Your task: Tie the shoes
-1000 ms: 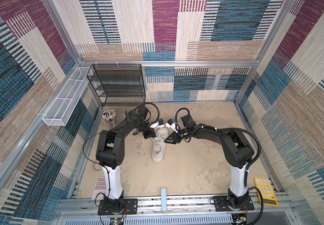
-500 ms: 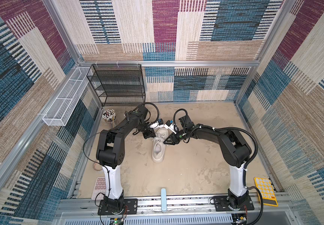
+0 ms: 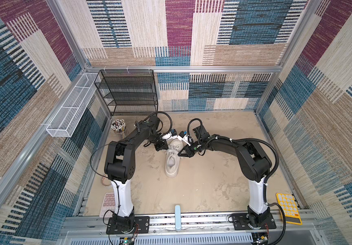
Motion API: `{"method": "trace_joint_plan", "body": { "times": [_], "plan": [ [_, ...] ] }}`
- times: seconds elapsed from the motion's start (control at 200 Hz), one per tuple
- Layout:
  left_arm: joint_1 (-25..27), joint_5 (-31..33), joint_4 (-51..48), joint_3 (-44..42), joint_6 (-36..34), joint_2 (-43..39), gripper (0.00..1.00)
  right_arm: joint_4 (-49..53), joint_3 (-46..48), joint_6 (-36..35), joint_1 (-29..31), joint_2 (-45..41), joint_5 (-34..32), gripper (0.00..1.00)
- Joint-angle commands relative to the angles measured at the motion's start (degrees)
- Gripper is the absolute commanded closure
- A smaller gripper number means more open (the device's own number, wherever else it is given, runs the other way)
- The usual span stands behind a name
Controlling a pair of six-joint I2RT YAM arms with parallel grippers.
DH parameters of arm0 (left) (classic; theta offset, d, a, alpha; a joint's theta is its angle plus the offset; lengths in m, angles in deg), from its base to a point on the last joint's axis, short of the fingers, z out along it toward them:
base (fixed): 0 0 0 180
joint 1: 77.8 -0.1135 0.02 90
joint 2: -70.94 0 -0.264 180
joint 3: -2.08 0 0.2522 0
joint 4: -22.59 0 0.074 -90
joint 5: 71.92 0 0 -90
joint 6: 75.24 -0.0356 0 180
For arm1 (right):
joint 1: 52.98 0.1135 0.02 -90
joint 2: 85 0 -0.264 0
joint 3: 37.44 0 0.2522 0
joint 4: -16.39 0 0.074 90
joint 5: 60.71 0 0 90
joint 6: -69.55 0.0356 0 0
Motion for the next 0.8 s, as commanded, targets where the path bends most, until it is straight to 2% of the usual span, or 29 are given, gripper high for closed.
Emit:
{"method": "trace_joint_plan", "body": {
  "times": [0.0, 0.045, 0.16, 0.416, 0.796],
  "plan": [
    [0.1, -1.3, -0.3, 0.2, 0.1, -0.3, 1.00, -0.4, -0.8, -0.3, 0.5, 0.5, -0.7, 0.78],
    [0.1, -1.3, -0.2, 0.1, 0.1, -0.4, 1.00, -0.4, -1.1, -0.3, 0.7, 0.8, -1.0, 0.80],
    [0.0, -1.2, -0.3, -0.1, -0.1, -0.6, 1.00, 0.0, -1.4, -0.3, 0.9, 0.7, -2.4, 1.00],
    [-0.5, -0.1, 0.2, -0.4, -0.5, -0.9, 1.00, -0.2, 1.8, -0.6, 0.7, -3.0, -4.8, 1.00],
    [-2.4, 1.6, 0.4, -1.7, -1.7, -2.1, 1.00, 1.9, 1.9, -1.3, 0.2, -3.5, -7.5, 1.00]
  ]
}}
